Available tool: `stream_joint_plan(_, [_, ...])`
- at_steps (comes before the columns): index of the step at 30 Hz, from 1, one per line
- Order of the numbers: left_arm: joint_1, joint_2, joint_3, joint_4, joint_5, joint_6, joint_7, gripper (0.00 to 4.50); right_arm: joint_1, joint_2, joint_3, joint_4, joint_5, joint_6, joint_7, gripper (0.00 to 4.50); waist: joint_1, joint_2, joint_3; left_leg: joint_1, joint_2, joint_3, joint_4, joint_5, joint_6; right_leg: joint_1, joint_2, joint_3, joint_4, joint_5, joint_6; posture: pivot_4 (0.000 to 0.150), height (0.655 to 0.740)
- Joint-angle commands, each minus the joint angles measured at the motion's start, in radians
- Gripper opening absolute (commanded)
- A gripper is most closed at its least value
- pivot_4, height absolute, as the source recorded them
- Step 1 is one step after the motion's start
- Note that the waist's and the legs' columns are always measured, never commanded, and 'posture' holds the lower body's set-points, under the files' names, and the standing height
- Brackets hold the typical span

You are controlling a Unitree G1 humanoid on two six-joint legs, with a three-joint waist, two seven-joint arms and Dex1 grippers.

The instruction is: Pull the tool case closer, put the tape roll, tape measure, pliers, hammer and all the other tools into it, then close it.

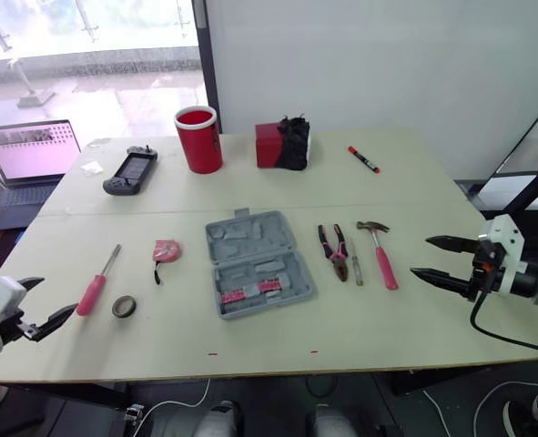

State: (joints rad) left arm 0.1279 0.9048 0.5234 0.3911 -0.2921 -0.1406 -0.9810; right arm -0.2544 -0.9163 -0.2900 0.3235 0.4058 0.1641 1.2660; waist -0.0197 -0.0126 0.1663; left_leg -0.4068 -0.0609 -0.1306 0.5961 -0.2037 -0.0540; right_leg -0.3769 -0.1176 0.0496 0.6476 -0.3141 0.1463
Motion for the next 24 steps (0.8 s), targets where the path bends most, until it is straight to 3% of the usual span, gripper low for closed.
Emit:
stream_joint_plan(1, [0.003,0.033,0.011,-0.011,0.001,0.004,-0.005,4.49,-0.016,-0.015,-0.012,-0.003,0.002,-0.019,0.005,4.5,0.0,0.0,0.0,0.0,0.0,0.0,0.0,0.0,0.0,0.0,0.0,0.0,0.0,0.0,0.0,0.15,0.74])
stream_joint_plan(9, [0.004,0.038,0.031,-0.069,-0.034,0.086,-0.024,4.49,-0.008,-0.016,-0.014,0.002,-0.005,-0.027,0.002,4.5,0.001,0.0,0.0,0.0,0.0,0.0,0.0,0.0,0.0,0.0,0.0,0.0,0.0,0.0,0.0,0.15,0.74])
stream_joint_plan(17, [0.041,0.02,0.056,-0.17,-0.022,0.192,0.054,4.49,0.011,-0.005,-0.003,-0.018,-0.029,-0.032,-0.029,4.5,-0.002,0.0,0.0,0.0,0.0,0.0,0.0,0.0,0.0,0.0,0.0,0.0,0.0,0.0,0.0,0.15,0.74])
stream_joint_plan(24, [0.066,-0.036,0.002,-0.359,-0.033,0.302,0.108,4.49,-0.063,0.039,0.076,-0.13,-0.008,0.13,-0.084,4.5,0.0,0.0,0.0,0.0,0.0,0.0,0.0,0.0,0.0,0.0,0.0,0.0,0.0,0.0,0.0,0.15,0.74])
